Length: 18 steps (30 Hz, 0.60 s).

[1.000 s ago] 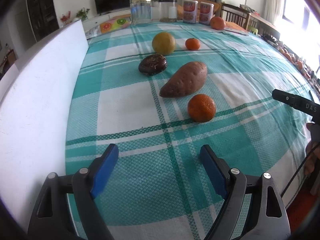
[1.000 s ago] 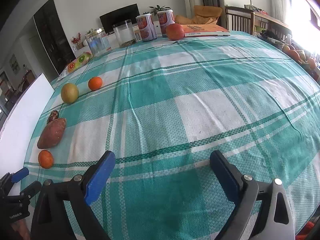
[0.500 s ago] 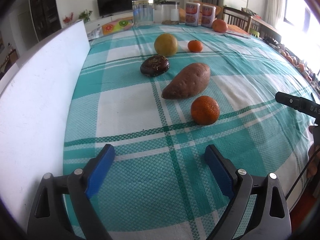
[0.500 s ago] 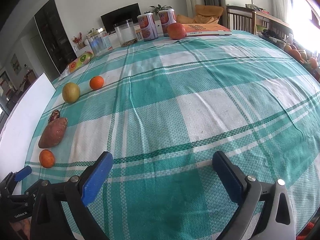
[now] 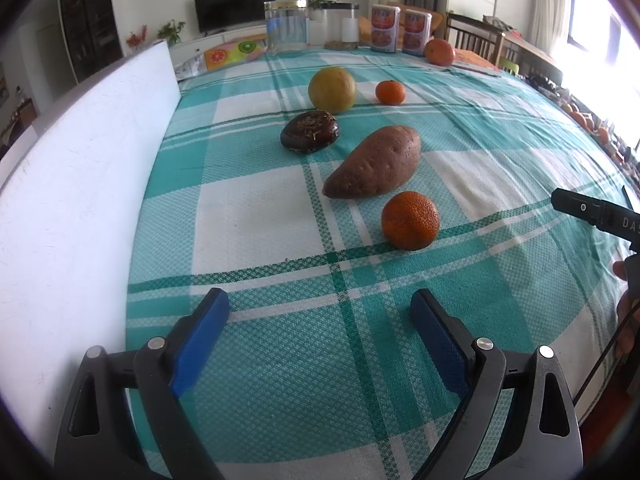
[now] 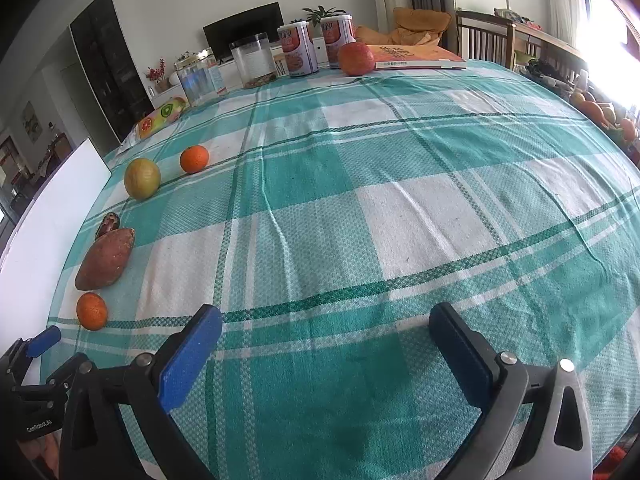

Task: Organize fruits

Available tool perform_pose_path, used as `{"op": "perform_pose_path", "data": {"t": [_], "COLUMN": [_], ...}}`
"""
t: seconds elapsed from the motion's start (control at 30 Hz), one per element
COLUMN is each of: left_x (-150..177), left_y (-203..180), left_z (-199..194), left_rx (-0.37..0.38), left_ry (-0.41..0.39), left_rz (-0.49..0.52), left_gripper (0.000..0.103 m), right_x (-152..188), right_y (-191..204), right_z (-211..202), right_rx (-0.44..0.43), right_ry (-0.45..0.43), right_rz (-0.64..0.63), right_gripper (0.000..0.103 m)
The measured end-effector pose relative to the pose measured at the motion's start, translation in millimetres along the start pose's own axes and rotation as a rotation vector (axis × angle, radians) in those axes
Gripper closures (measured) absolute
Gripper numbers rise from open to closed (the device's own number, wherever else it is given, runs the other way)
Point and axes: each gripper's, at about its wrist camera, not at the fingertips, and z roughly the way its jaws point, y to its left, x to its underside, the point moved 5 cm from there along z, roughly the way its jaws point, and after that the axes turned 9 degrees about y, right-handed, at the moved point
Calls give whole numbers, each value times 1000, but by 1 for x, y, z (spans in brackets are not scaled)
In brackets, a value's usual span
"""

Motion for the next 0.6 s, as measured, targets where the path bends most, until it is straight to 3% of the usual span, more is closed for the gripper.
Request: {"op": "perform_pose_path", "data": {"t": [0.17,0.23,0.4,0.6], "left_x": [0,0,0,0], "left_y": [0,0,-1,-1], "left_z": [0,0,0,0], "left_rx": [3,5,5,7], "left_ry": [0,0,-1,-1], "left_rz": [0,0,0,0], "left_gripper": [9,9,9,9], "right_x": [15,20,18,24], "right_y": [12,19,31,7], "right_z": [-4,-11,-66,-55], "right_rx": [76,55,-11,-40], "right_ry": [47,81,-69,-75], "right_rz": [-72,-99,-113,7], "right_gripper": [0,0,0,0]}}
